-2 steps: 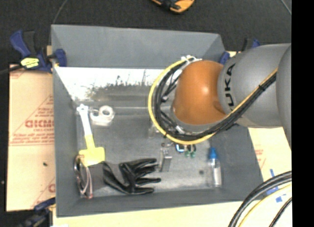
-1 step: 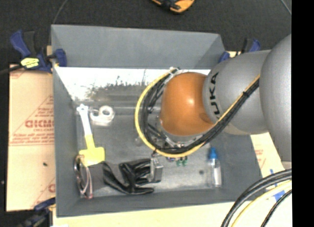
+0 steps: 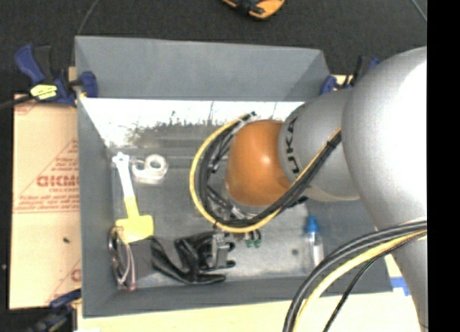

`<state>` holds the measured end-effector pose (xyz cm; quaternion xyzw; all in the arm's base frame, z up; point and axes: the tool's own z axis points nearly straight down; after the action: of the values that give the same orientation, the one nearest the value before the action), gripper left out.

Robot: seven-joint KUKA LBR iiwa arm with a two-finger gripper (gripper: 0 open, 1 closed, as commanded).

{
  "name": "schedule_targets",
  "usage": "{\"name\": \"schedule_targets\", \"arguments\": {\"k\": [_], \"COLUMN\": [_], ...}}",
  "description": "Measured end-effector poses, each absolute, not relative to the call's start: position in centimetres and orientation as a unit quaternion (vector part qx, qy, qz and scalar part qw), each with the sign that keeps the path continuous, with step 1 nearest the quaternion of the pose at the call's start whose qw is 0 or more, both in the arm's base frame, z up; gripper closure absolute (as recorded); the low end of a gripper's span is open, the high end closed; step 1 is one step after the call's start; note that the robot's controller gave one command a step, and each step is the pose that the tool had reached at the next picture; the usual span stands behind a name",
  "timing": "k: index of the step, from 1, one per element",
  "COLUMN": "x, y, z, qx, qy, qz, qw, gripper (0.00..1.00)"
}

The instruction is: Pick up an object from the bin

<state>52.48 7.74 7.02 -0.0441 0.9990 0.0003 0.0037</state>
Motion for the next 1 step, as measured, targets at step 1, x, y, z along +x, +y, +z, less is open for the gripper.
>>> {"name": "schedule_targets", "arguments": {"k": [1], "x": [48.85], "y": [10.09], "z": [7.07], "qx": [-0.05], "qy": [0.999], "qz": [0.0], "qw": [0.001], "gripper": [1.0]}}
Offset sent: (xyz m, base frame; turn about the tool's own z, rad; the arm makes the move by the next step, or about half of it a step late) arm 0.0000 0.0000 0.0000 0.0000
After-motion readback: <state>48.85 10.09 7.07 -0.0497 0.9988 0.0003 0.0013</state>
